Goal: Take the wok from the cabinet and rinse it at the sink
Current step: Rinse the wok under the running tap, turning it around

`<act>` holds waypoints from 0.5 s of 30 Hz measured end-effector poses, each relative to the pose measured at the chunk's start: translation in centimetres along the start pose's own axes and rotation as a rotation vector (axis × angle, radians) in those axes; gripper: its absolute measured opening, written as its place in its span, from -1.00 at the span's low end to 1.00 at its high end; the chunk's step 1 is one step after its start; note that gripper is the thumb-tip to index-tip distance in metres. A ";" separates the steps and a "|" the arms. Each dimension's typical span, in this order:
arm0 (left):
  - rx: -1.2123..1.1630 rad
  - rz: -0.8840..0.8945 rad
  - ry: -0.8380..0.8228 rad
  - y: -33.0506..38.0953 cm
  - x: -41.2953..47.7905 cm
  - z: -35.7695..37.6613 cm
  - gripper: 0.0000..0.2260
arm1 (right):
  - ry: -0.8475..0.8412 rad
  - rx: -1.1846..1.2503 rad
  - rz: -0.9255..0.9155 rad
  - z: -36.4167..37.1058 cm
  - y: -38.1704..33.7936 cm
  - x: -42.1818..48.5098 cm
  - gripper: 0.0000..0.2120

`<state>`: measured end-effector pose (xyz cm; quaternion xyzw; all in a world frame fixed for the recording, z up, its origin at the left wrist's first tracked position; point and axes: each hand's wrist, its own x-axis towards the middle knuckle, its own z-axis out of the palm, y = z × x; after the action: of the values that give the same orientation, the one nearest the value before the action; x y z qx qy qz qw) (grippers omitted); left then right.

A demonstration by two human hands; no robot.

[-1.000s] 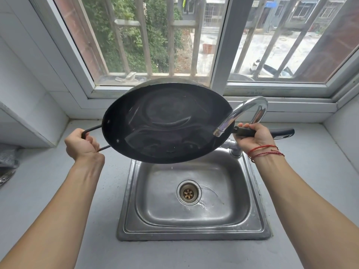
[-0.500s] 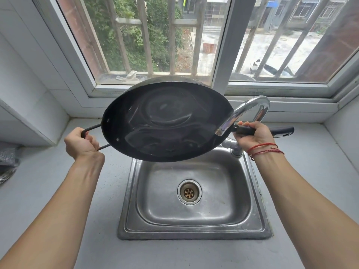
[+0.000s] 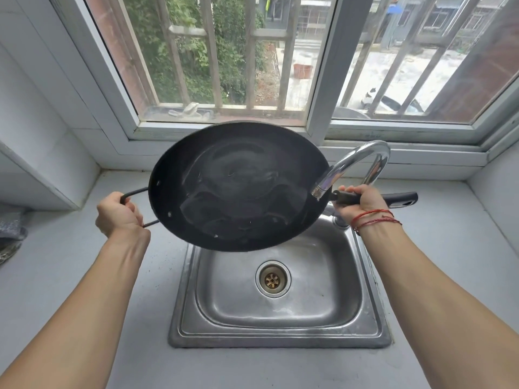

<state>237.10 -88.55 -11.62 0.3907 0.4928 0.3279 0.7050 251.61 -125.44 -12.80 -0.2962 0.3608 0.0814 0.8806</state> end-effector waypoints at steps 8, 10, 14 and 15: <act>0.003 -0.006 0.018 -0.1 -0.4 -0.5 -0.77 | 0.013 -0.064 0.002 -0.8 0.2 0.4 -0.80; 0.002 -0.008 0.017 -0.2 -0.5 -0.7 -0.77 | 0.004 -0.064 -0.004 -0.9 0.2 -0.1 -0.81; 0.005 -0.014 0.018 -0.4 -0.9 -1.0 -0.77 | 0.019 -0.072 -0.004 -1.2 0.3 -0.7 -0.85; 0.006 -0.015 0.016 -0.4 -0.9 -1.1 -0.76 | 0.021 -0.076 -0.004 -1.4 0.3 -0.7 -0.86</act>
<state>235.85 -89.29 -11.75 0.3866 0.5024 0.3243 0.7021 250.16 -125.95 -13.20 -0.3309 0.3663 0.0902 0.8650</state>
